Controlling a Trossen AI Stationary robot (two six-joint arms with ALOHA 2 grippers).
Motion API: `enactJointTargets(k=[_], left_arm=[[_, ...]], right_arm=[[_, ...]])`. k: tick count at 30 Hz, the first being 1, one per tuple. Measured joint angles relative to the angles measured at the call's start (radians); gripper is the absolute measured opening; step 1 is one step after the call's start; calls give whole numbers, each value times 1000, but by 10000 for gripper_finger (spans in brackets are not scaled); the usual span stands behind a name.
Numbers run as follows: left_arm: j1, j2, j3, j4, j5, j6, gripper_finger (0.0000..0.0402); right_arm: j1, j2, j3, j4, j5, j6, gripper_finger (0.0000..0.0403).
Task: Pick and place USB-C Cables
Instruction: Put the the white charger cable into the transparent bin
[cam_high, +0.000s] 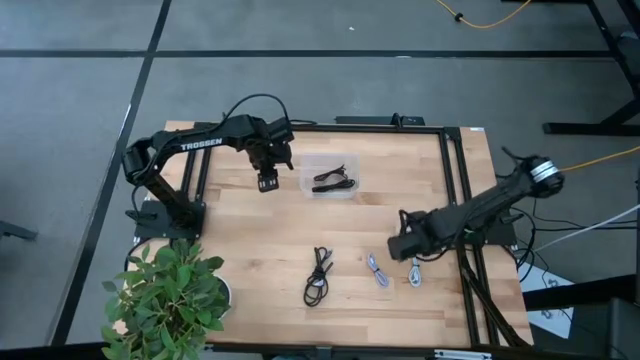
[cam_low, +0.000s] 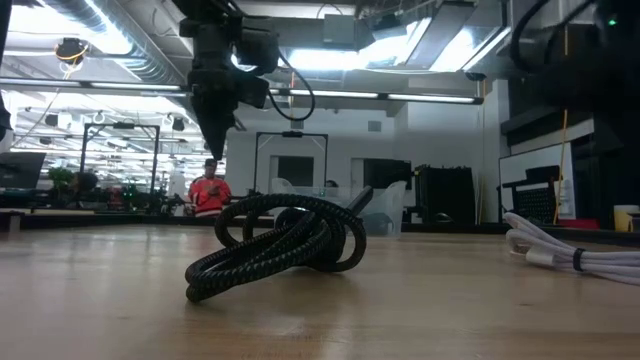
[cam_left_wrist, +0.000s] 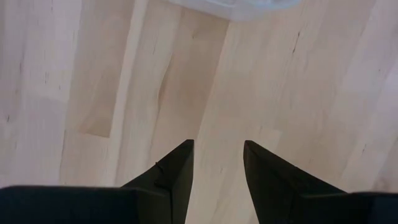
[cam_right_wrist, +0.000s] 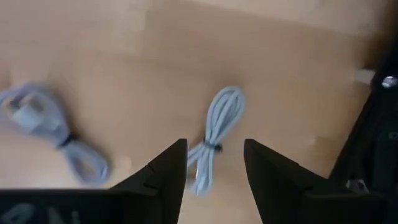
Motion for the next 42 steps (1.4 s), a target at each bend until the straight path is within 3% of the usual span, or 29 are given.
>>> enactJointTargets(k=[9, 13, 34, 37, 42], left_arm=[[-12, 0, 0, 4, -1, 3, 133], [-12, 0, 0, 19, -1, 11, 133], [-55, -1, 0, 41, -1, 5, 133], [-61, -1, 0, 41, -1, 5, 133], [-71, -1, 0, 42, -1, 5, 133]], right_arm=[[202, 78, 0, -11, 50, 394, 164], [252, 102, 0, 33, 168, 486, 164], [259, 344, 3, 142, 164, 513, 160], [258, 346, 1, 141, 164, 513, 137], [258, 344, -1, 135, 156, 509, 47]])
